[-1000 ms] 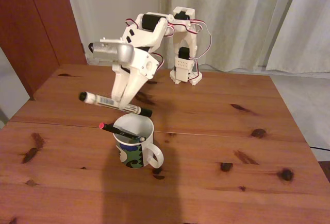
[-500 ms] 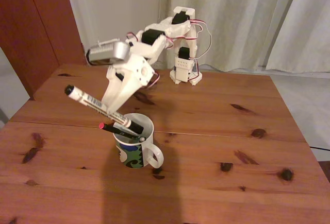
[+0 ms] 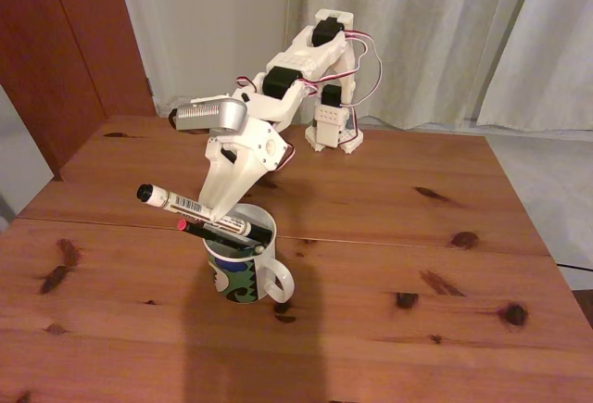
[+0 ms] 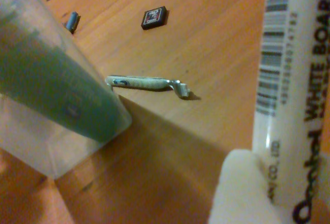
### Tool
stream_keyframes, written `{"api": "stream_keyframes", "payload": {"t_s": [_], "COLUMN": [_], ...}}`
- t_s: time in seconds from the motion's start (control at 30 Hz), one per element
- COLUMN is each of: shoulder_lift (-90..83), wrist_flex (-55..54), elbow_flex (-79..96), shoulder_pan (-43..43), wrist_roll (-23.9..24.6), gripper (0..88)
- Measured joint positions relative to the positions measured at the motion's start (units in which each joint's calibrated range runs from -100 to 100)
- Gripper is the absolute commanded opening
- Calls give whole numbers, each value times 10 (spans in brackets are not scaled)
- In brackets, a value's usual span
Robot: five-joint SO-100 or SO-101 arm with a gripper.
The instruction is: Clean up the desk and place the pens and markers into the cup
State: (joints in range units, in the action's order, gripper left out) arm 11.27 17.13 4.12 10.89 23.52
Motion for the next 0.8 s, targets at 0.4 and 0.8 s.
{"api": "stream_keyframes", "payload": {"t_s": [0.4, 0.8], "shoulder_lift": [0, -1], "wrist_flex": [0, 0], "elbow_flex": [0, 31], "shoulder_pan": [0, 28], "wrist_roll": [0, 0], "gripper": [5, 5]}}
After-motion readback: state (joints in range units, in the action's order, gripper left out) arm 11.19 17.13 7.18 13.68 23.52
